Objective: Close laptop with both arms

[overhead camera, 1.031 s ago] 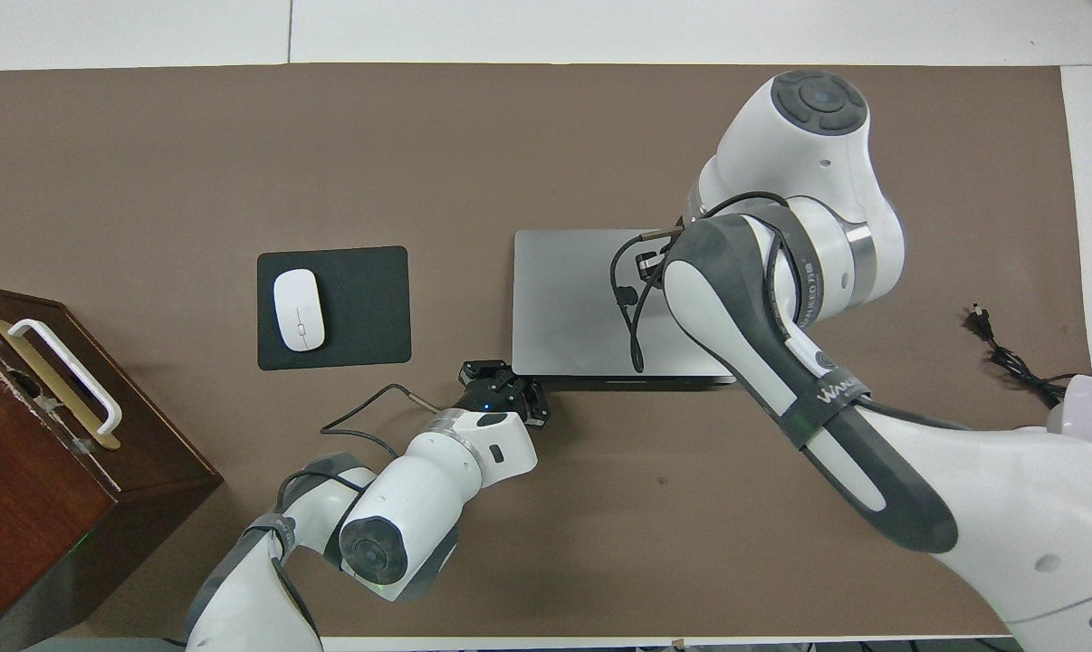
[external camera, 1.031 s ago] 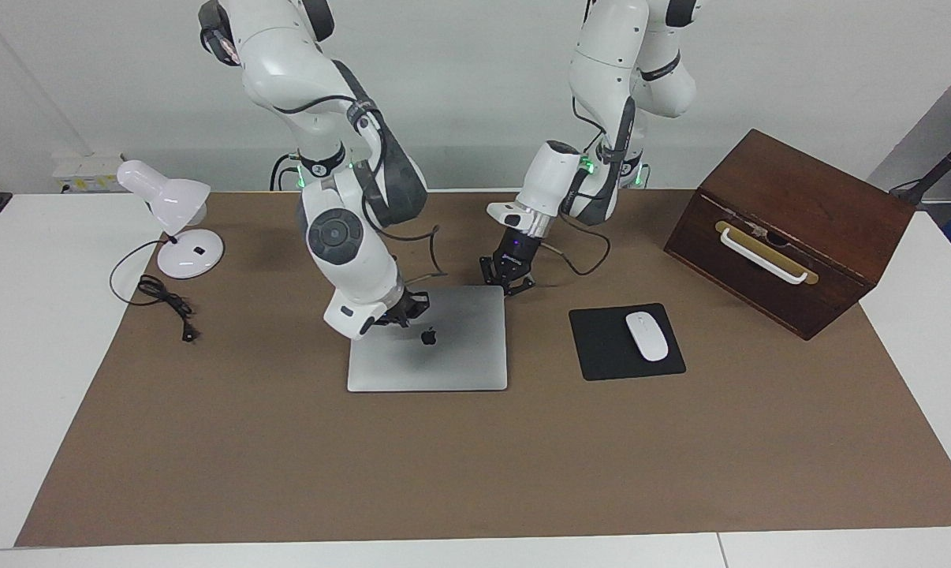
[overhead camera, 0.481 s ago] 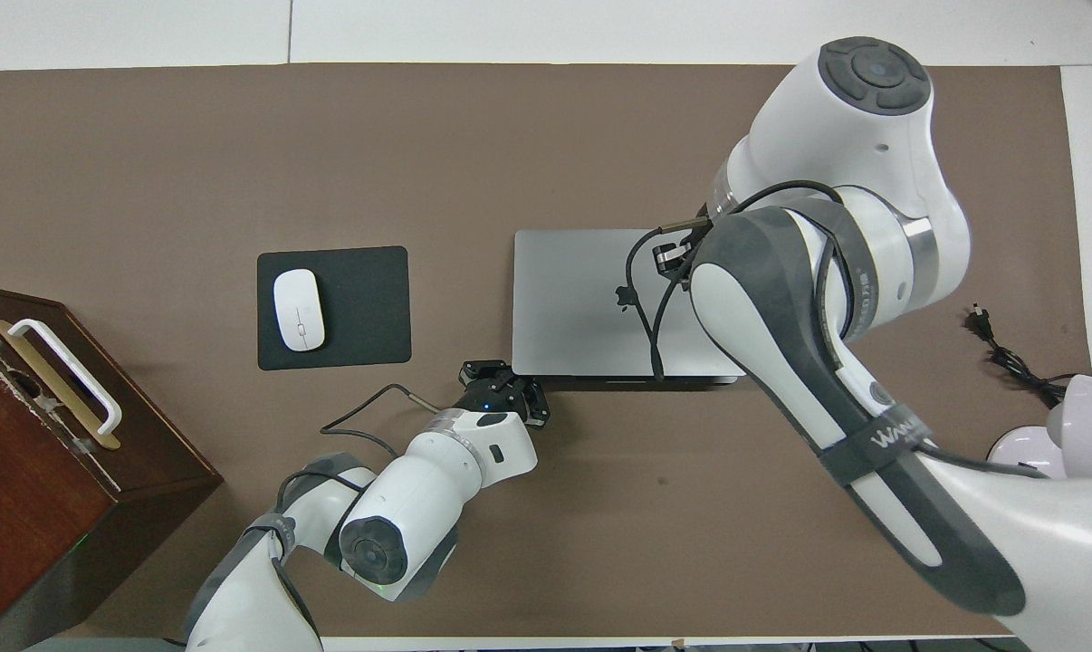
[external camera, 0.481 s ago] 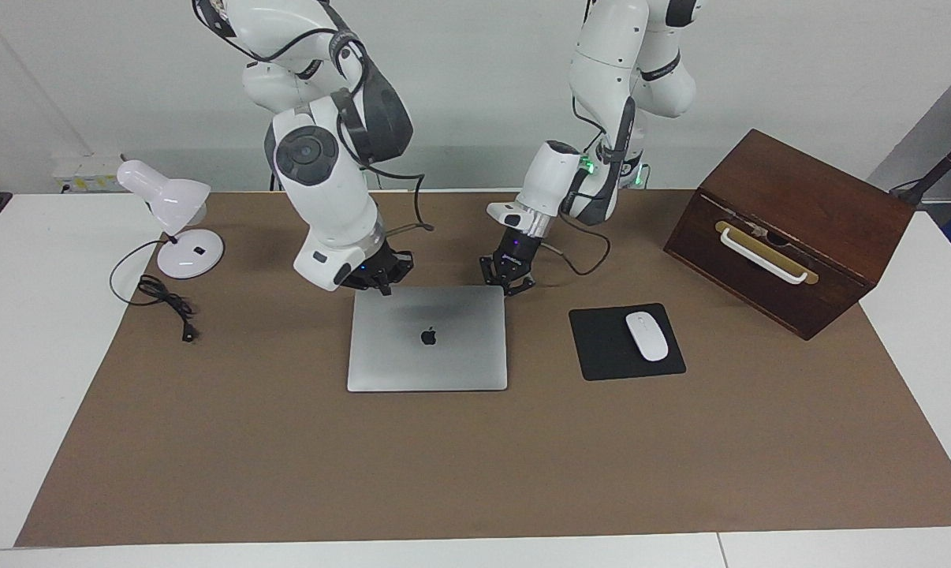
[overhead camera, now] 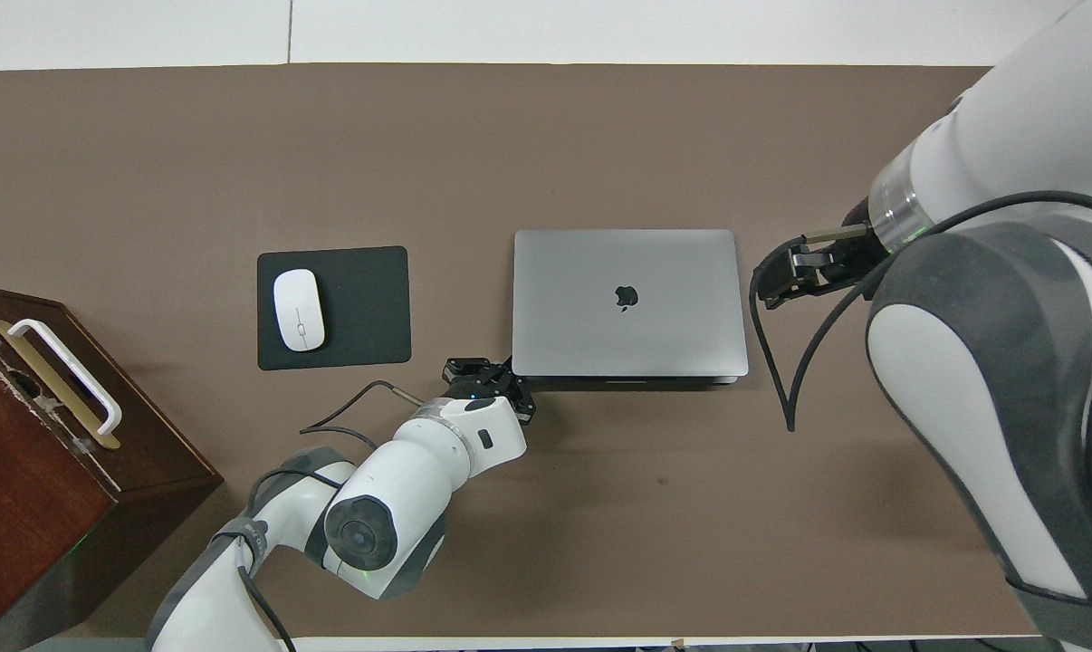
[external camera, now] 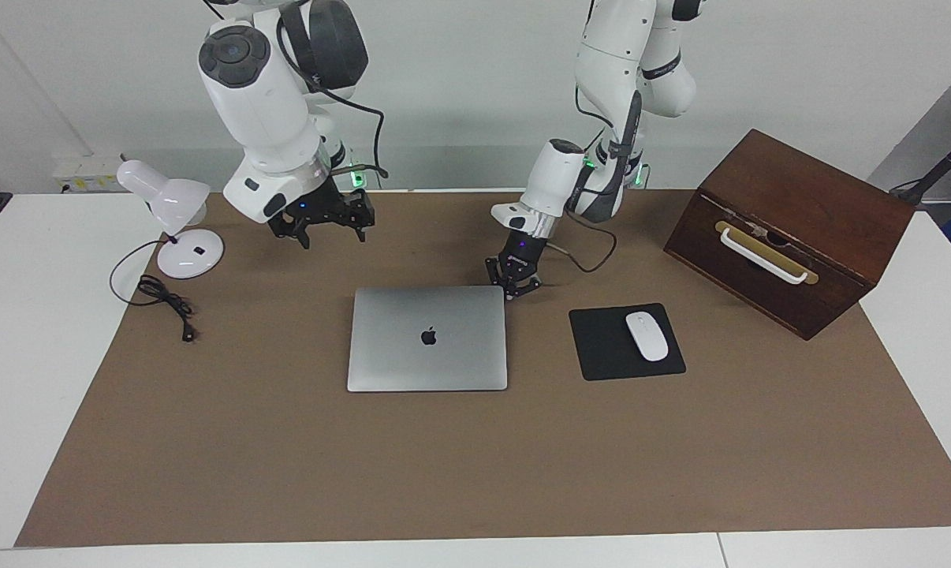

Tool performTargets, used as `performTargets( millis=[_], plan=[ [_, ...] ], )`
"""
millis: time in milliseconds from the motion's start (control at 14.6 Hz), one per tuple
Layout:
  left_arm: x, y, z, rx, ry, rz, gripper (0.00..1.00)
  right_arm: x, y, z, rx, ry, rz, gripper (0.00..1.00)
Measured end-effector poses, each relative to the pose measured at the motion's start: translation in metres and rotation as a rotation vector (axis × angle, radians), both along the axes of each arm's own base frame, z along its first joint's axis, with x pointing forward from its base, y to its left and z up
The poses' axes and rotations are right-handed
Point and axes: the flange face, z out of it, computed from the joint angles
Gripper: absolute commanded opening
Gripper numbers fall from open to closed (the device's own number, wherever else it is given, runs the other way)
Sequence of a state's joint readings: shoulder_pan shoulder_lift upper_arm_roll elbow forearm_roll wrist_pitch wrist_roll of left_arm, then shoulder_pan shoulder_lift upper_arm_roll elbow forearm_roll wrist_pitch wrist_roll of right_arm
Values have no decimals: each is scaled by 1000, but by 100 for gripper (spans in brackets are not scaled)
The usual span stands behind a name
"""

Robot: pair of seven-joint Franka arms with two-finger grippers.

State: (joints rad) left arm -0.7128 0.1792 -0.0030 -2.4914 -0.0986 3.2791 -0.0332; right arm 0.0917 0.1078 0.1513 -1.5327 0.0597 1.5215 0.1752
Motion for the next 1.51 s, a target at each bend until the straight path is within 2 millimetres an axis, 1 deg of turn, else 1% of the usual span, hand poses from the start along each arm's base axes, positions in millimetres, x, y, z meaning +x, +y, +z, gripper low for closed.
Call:
performTargets(
  millis=[206, 344, 481, 687, 756, 893, 1031, 1237, 1305, 1374, 1443, 1511],
  plan=[
    [-1, 6, 31, 45, 77, 1, 0, -19, -7, 18, -10, 2, -6, 100],
    [0, 18, 60, 84, 148, 12, 0, -23, -20, 17, -15, 8, -29, 100],
    [0, 32, 88, 115, 200, 21, 0, -22, -33, 12, -16, 15, -53, 100],
    [4, 52, 122, 159, 266, 21, 0, -19, -38, 7, -14, 5, -64, 100],
    [6, 58, 132, 169, 284, 24, 0, -18, -42, 7, -15, 6, -73, 100],
    [13, 73, 151, 193, 313, 17, 0, -17, -51, 8, -15, 5, -88, 100],
    [20, 87, 168, 210, 338, 17, 0, -17, -54, 9, -16, 2, -95, 100],
    [29, 106, 188, 236, 367, -2, 0, -16, -63, 10, -17, 0, -111, 100],
    [32, 113, 194, 244, 374, -9, 10, -15, -67, 10, -17, 0, -118, 100],
    [37, 121, 201, 250, 383, -10, 28, -15, -70, 10, -17, 0, -123, 100],
    [42, 130, 209, 257, 392, -6, 80, -15, -72, 10, -17, 0, -127, 100],
    [46, 139, 217, 261, 398, 2, 100, -14, -74, 10, -17, -1, -131, 100]
  ],
)
